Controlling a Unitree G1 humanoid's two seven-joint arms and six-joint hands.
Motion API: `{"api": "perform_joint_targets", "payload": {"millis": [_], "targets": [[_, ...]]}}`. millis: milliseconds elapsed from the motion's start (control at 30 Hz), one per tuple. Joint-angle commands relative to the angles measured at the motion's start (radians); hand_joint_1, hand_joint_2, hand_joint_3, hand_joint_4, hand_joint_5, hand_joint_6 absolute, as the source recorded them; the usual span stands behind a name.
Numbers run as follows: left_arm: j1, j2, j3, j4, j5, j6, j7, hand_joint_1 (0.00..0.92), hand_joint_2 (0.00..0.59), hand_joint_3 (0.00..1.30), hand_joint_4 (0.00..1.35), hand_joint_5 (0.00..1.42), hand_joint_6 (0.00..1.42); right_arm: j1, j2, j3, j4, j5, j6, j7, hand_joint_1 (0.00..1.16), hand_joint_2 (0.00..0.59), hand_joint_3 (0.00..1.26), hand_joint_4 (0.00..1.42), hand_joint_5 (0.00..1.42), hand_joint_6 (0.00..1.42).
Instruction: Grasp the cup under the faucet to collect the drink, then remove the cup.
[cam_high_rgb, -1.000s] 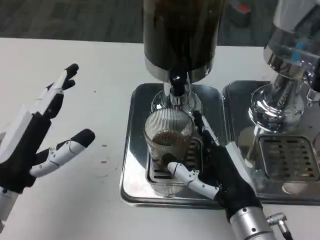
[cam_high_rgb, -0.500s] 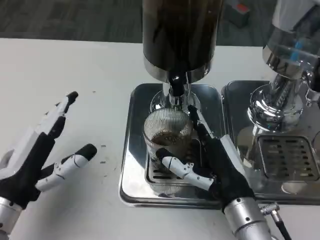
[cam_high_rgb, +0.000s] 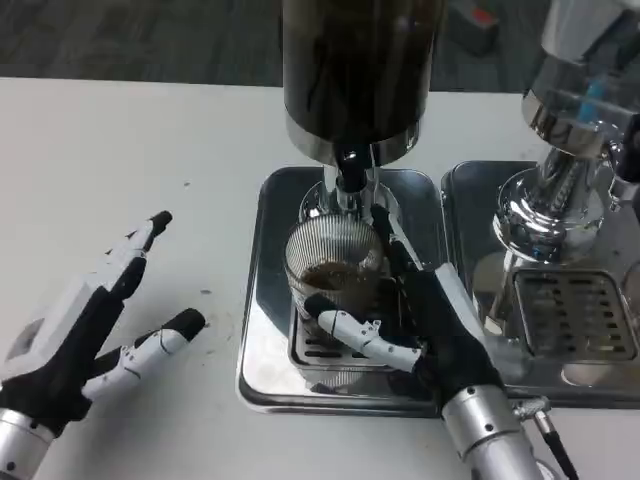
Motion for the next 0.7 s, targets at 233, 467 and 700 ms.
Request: {"api": "perform_joint_targets", "payload": {"millis": [233,467,700], "targets": [[0.018,-0.003,-0.014,-0.003,-0.014,0.013,0.005,0.000,0.164,0.00,0.00,0.00,0.00,-0.007,0.016,-0.002,0.044,0.011,-0.003,0.016,0.79,0.188,0.00,0.07,0.04,0.11],[0.023,-0.001,-0.018,-0.005,-0.020,0.011,0.001,0.000,0.162,0.00,0.00,0.00,0.00,-0.003,0.024,-0.007,0.050,-0.001,-0.003,-0.006,0.83,0.214,0.01,0.20,0.14,0.22],[0.031,-0.002,-0.020,-0.016,-0.028,0.014,0.002,0.000,0.160,0.00,0.00,0.00,0.00,0.000,0.031,-0.016,0.057,-0.001,-0.009,-0.026,0.88,0.222,0.12,0.35,0.27,0.34]]}}
